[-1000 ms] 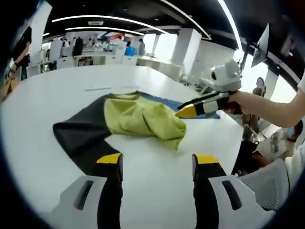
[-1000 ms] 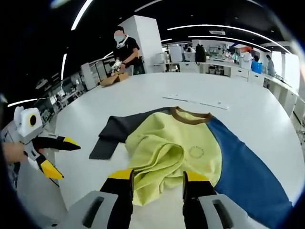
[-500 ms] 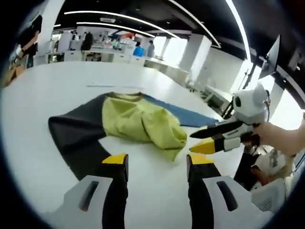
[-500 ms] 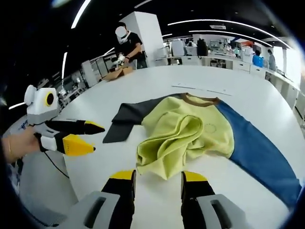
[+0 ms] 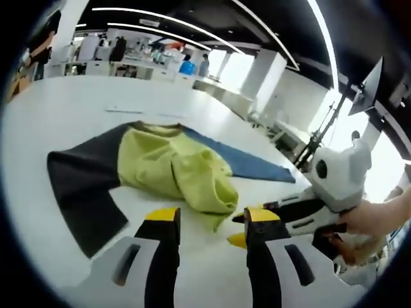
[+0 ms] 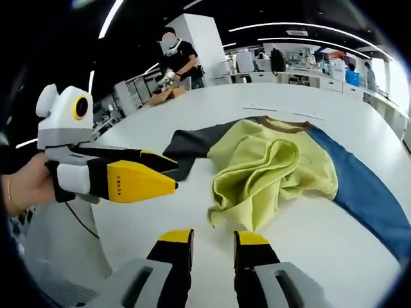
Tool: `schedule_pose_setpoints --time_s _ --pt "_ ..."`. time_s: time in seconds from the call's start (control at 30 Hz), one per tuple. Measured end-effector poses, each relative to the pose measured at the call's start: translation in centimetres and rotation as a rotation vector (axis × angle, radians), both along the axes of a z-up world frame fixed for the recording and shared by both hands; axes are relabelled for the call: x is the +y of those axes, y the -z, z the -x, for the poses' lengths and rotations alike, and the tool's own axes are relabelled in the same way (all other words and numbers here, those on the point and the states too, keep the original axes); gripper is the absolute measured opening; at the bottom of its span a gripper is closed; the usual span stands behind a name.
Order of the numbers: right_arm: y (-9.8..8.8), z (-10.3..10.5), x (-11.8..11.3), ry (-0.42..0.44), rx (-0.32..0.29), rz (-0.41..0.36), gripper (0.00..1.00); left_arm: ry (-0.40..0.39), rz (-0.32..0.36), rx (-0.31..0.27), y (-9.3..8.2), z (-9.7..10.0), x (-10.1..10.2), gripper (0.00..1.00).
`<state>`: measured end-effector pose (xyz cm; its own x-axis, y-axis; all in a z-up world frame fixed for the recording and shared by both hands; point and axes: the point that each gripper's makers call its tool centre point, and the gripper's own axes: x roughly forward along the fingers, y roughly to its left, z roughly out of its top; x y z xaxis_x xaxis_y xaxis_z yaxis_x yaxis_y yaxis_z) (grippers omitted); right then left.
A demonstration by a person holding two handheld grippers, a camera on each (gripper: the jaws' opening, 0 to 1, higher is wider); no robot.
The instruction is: Fold the garment on the visible template until the final outline fits inside the template.
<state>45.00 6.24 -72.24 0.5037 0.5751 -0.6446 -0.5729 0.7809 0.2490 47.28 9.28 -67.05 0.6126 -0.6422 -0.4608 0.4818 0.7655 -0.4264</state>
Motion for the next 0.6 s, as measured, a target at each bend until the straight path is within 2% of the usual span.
schedule_pose_setpoints --time_s 0.37,0.6 --pt "0.6 -1.1 0.3 0.035 -0.03 0.016 0.09 0.007 -0.025 0.024 1.0 -0.4 -1.5 0.29" --pt "0.7 -1.4 0.7 0.063 -0.03 -0.009 0.1 -0.033 -0.013 0.066 1.4 -1.3 -2.3 0.26"
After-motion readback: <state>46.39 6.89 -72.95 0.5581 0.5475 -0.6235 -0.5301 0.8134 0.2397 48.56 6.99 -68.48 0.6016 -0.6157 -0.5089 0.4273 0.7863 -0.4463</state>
